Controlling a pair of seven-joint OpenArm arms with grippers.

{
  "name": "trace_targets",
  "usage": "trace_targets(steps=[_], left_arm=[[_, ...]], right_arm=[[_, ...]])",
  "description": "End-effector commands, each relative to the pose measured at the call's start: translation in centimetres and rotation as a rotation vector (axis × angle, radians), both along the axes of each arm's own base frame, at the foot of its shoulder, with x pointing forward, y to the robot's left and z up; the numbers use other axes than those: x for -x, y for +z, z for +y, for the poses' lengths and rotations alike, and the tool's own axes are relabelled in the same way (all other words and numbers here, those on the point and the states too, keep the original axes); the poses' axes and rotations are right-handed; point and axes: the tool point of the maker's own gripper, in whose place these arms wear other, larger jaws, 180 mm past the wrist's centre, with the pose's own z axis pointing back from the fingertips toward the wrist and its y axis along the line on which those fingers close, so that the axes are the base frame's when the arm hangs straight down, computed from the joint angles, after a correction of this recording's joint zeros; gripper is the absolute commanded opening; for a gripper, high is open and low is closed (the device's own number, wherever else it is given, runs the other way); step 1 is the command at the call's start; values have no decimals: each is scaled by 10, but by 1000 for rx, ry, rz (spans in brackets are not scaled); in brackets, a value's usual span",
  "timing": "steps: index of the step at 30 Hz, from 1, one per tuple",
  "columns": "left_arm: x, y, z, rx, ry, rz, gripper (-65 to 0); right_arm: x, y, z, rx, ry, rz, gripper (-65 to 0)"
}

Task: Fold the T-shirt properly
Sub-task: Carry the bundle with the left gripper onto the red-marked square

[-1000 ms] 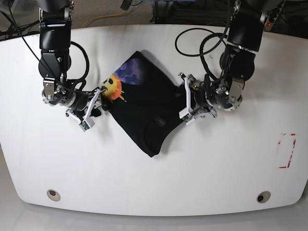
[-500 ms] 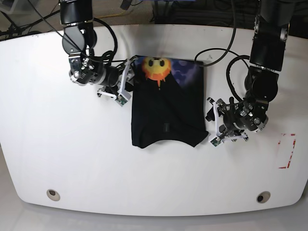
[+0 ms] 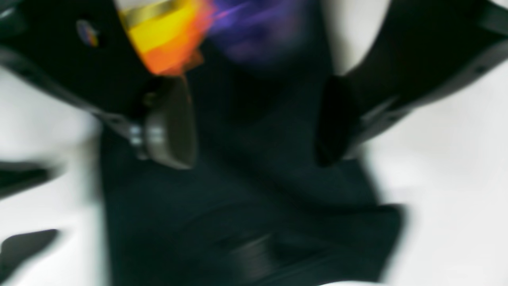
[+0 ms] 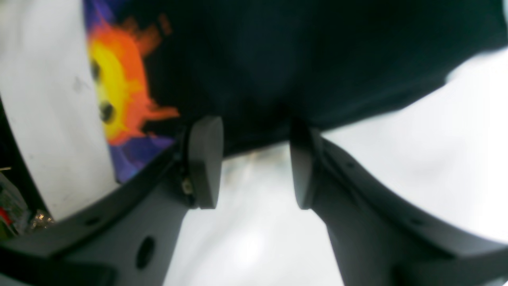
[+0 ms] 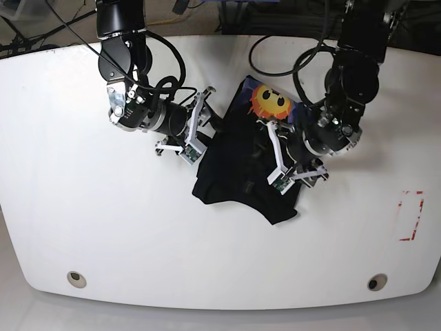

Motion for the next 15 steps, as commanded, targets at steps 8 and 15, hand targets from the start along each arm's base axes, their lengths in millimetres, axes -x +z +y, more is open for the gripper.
trace_targets(steps=[8,15], left_arm=[[9,-37,-9,26,140,15,-140],[17,-94,25,-24,219,123,-140]], right_arm=[[-20,28,-79,-114,-183,-17,-396],[-25,39,-109,-146,-239,-30,-396]])
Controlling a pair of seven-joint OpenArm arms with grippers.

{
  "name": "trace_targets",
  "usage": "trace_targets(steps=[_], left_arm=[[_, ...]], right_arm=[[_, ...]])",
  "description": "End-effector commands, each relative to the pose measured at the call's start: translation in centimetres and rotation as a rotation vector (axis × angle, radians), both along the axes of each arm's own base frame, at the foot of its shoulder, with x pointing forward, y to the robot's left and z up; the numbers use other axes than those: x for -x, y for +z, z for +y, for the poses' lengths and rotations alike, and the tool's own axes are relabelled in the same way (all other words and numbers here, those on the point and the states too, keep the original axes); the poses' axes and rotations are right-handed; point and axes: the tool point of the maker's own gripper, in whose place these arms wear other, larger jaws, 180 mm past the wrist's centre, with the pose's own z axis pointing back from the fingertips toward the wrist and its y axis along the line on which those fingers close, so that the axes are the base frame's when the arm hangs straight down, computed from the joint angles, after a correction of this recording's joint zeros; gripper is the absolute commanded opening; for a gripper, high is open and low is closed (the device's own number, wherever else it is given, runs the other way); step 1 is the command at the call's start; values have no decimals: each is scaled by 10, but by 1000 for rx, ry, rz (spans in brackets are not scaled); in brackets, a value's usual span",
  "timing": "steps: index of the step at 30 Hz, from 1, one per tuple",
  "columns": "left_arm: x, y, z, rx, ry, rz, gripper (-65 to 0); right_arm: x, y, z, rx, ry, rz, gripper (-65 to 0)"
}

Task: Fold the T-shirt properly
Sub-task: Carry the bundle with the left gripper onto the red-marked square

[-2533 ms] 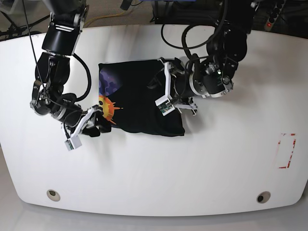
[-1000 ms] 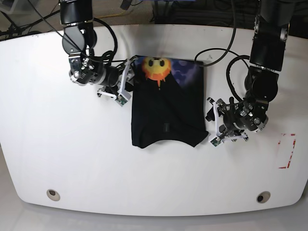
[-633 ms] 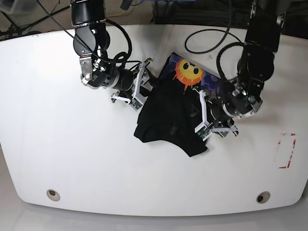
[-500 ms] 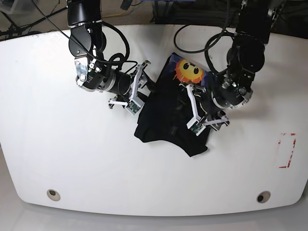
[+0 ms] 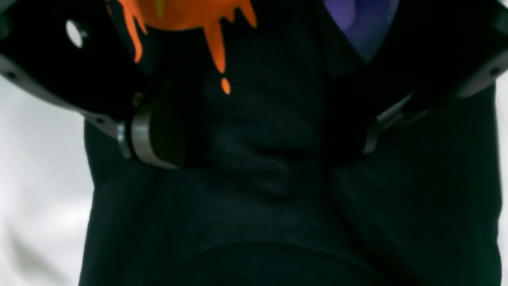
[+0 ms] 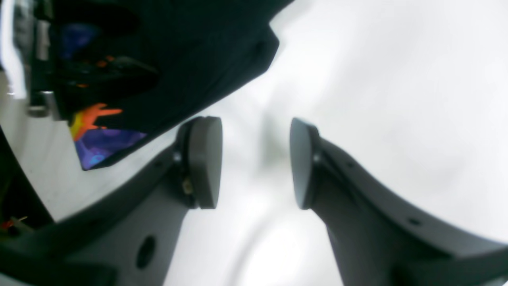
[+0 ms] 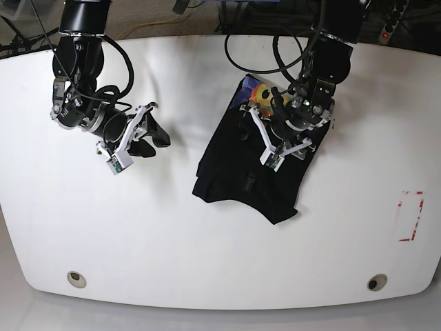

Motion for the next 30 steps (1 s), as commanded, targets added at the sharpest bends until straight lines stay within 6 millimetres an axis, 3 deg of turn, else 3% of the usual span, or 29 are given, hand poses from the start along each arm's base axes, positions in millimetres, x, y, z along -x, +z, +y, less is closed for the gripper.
trace_targets(steps=[1,5,7,11,17,21,27,30], left_arm=[[1,-18,40,-79,76,61,-140],[-2,-34,107,-118,222,95,-140],[0,-37,151,-162,293,103,-140],[5,-33,225,-244,395,95,-140],[22,-21,314,-322,442,114,-144],[46,-12,364,-361,485,133,-144],[75,8,413,-428,525,131,-144],[92,11,428,-451,550,148,-144]], right_arm=[[-8,17,-2,-15,2,-59,-396],[-6,16,-2,-18,0,-54,-396],[-4,16,-2,-17,2,-54,-396],[1,18,0,-7,11,-63,-396],[3,28,7,0,31,-95,-396],[7,27,6,4,30,-91,-396],[7,27,5,6,30,-91,-396],[7,27,5,6,30,-91,-396]])
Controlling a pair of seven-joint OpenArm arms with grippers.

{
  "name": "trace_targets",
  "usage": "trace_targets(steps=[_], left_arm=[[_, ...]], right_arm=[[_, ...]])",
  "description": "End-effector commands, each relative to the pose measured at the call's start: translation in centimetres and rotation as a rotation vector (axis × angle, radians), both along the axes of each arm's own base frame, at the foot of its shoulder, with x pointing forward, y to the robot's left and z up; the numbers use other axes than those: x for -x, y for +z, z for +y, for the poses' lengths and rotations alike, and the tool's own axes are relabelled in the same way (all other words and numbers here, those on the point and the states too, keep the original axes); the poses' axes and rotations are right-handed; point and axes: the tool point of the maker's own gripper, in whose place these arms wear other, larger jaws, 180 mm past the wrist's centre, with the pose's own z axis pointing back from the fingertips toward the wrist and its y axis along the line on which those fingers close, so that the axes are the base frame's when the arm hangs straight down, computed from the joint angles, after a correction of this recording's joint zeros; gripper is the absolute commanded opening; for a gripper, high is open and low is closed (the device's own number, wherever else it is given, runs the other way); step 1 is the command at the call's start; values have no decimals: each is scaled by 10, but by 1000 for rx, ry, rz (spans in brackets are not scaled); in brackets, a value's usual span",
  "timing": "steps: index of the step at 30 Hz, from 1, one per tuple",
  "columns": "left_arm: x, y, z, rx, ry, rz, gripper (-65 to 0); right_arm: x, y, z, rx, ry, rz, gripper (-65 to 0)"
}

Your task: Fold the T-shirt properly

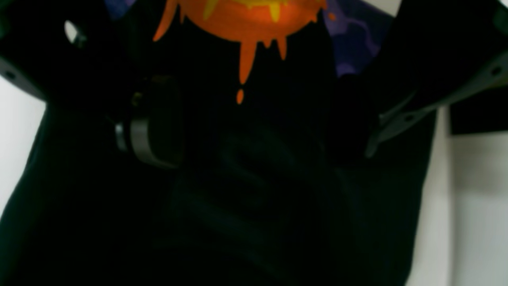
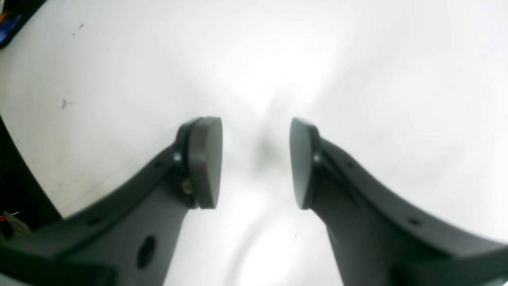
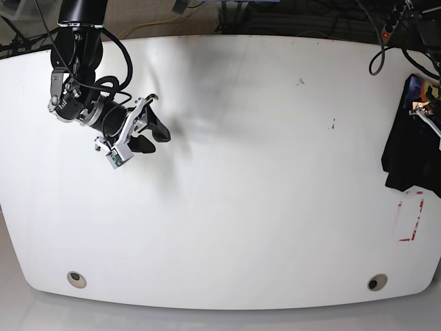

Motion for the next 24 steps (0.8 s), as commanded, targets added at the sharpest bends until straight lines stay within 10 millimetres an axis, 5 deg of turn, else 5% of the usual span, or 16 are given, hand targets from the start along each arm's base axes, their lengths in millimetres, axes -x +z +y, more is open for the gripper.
trace_targets(steps=[1,6,12,16,19,24], left_arm=[[21,2,19,-58,17,84,-144],[29,19,32,-89,44,52,-144],[5,61,24,-150,-6,-61,-144],[-8,62,3,-122,-26,-118,-144],[-38,76,-19,-110,-72,-216,-144],[-65,76,-74,-46,-187,-357,-146]], right_arm=[[-7,16,0,-19,6,-57,-396],[-9,13,-3,21,2,-60,-396],[-13,21,-8,142,2,-118,-396],[-21,21,-19,225,-25,-167,-396],[-31,23,-23,274,-47,-241,-396],[-46,3,-34,313,-135,-335,-396]])
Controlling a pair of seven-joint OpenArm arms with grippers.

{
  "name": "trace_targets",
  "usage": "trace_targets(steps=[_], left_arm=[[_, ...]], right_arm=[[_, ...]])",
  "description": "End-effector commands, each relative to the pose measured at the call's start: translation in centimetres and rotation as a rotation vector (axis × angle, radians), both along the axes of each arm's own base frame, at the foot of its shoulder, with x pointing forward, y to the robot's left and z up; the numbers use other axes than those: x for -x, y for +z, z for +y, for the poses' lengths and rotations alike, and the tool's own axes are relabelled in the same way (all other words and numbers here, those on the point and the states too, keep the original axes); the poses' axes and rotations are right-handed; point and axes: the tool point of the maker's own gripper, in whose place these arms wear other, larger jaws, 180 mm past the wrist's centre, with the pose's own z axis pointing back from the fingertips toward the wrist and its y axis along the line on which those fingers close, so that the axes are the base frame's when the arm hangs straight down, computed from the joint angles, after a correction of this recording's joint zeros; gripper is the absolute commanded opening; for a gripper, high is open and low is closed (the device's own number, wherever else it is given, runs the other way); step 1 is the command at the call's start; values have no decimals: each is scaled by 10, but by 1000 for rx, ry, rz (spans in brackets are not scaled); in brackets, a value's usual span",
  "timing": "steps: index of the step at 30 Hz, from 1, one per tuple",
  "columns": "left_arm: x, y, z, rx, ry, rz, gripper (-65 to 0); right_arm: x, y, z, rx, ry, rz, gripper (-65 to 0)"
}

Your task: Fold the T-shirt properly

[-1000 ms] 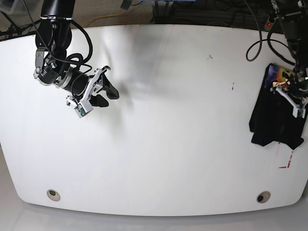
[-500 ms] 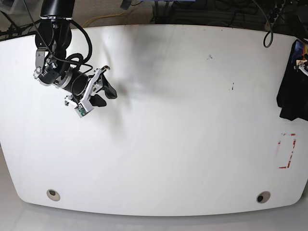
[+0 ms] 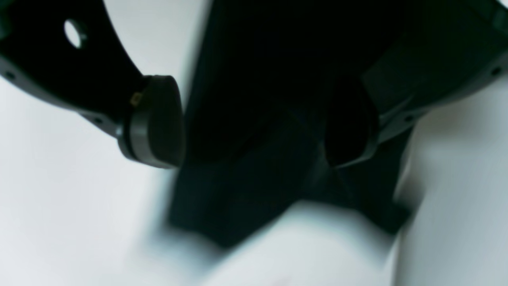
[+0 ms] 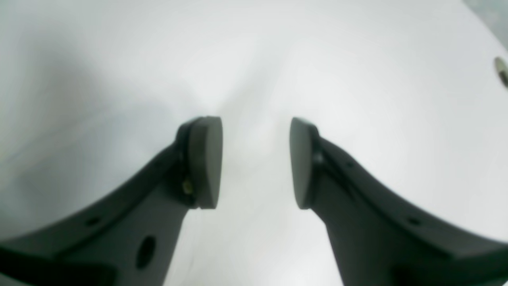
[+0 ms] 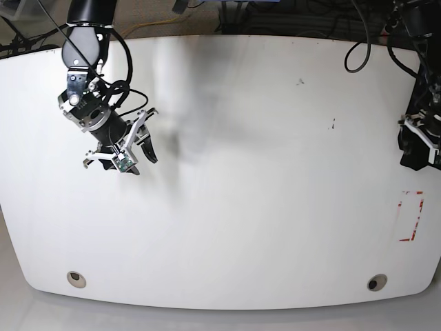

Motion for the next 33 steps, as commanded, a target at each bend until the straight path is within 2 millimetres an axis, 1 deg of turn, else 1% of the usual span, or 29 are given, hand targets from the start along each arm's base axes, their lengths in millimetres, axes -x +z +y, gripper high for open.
trace_targets(steps=[1,3,6,9,11,13,16,18,19,22,23,24,27,31,33], left_arm=[[-12,12,-11,-9,-36,-60,-146],[-19,6,-35,21,-60,-95,-154],[-26,5,-55,41,-62,-161,-193],[-23,1,-80,78,-92,-227,-207],[-20,2,-100,104,-119,-274,-208],[-10,1,-115,123,-137,-281,-208],[8,-2,-137,158,-150,-276,-210],[23,-2,-153,190,-156,-275,-210],[29,-2,-158,200,-155,-271,-210],[57,-5,-175,236,-150,-247,-210],[64,-6,-179,247,-147,-239,-210],[75,-7,-185,260,-141,-226,-210],[106,-12,-196,287,-124,-177,-210],[147,-21,-205,315,-98,-92,-210],[160,-25,-207,326,-83,-62,-211]], right_arm=[[-9,5,-7,-28,-24,-78,-396],[-13,3,-16,-97,-65,-152,-396],[-14,1,-27,-171,-112,-221,-396],[-11,-3,-45,-212,-173,-243,-393],[-1,-10,-53,-208,-197,-226,-392],[10,-18,-54,-215,-207,-203,-393],[29,-24,-54,-264,-226,-179,-392],[48,-29,-54,-279,-233,-152,-390],[54,-30,-54,-276,-231,-146,-390],[80,-34,-51,-292,-238,-109,-390],[88,-35,-53,-297,-248,-101,-390],[97,-35,-57,-305,-267,-93,-390],[122,-37,-63,-339,-311,-67,-390],[155,-38,-65,-366,-341,-17,-390],[168,-39,-63,-366,-344,6,-390]])
